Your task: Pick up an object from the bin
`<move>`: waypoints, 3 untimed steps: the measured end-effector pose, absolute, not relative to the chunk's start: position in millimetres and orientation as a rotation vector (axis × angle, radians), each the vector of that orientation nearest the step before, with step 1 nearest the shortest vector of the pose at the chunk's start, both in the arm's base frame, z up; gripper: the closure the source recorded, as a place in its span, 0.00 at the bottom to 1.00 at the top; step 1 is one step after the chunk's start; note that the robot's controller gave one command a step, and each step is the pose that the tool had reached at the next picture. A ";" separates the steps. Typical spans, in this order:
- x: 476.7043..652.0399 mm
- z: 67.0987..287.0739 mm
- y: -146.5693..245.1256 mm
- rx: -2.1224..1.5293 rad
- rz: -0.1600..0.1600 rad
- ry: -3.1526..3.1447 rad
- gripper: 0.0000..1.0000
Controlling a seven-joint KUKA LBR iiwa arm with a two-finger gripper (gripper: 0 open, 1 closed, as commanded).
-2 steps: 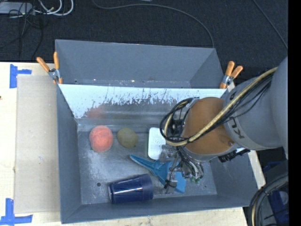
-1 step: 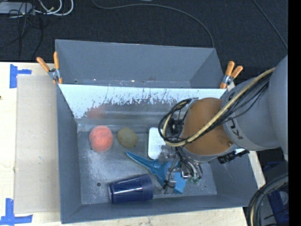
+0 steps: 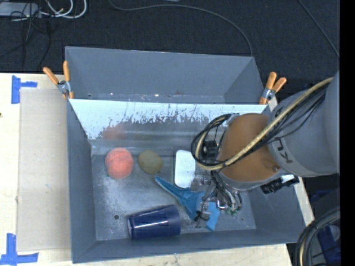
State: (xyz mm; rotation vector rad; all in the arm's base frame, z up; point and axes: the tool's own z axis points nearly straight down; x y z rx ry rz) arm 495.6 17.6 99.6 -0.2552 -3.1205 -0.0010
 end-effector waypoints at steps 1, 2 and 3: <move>491.6 79.0 27.0 -0.169 0.000 -3.124 0.00; 488.5 72.6 36.3 -0.514 -0.001 -3.097 1.00; 488.5 72.7 36.3 -0.514 -0.002 -3.097 1.00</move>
Offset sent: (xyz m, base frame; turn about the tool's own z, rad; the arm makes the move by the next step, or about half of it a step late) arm -0.0101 0.0190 -0.0296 0.1649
